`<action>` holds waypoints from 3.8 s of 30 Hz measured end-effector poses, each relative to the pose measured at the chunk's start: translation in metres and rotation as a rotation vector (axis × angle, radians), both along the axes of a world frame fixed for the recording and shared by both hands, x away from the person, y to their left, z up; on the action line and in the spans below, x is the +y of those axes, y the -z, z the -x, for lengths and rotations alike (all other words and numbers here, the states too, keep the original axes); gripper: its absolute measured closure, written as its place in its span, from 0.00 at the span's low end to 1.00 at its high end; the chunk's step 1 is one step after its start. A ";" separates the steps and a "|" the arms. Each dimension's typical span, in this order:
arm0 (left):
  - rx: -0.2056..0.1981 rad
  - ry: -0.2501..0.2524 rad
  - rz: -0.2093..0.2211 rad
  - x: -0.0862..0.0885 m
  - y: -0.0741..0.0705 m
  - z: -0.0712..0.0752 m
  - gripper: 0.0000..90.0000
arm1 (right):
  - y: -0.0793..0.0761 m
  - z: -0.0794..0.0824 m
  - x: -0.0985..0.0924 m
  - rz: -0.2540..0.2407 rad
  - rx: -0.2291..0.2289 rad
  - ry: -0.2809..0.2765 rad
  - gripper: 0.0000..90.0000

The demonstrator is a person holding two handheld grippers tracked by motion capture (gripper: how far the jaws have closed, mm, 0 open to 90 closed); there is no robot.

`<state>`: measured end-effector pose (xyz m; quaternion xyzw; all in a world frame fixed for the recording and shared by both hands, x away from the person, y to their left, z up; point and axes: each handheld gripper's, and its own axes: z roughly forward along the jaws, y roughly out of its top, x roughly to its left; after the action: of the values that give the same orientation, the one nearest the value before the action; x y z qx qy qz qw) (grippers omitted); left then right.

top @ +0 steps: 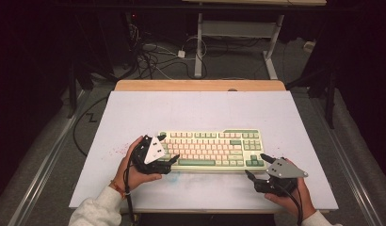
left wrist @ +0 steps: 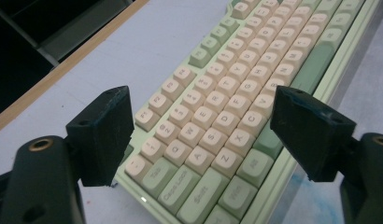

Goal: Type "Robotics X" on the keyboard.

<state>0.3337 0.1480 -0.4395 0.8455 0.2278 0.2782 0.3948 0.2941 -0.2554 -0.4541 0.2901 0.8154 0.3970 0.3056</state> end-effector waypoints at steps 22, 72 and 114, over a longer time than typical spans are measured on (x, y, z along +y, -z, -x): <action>0.066 -0.090 -0.019 0.042 0.030 0.030 0.23 | -0.019 -0.030 0.009 -0.054 0.059 -0.057 0.77; 0.117 -0.064 -0.058 0.043 0.037 0.029 0.23 | 0.000 -0.107 0.116 0.159 0.213 -0.159 1.00; 0.126 -0.062 -0.061 0.043 0.034 0.031 0.26 | -0.041 -0.037 0.039 -0.090 -0.062 -0.110 0.34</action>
<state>0.3027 0.1911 -0.4737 0.8655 0.2699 0.2434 0.3448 0.3308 -0.2160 -0.4136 0.2461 0.8015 0.4583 0.2951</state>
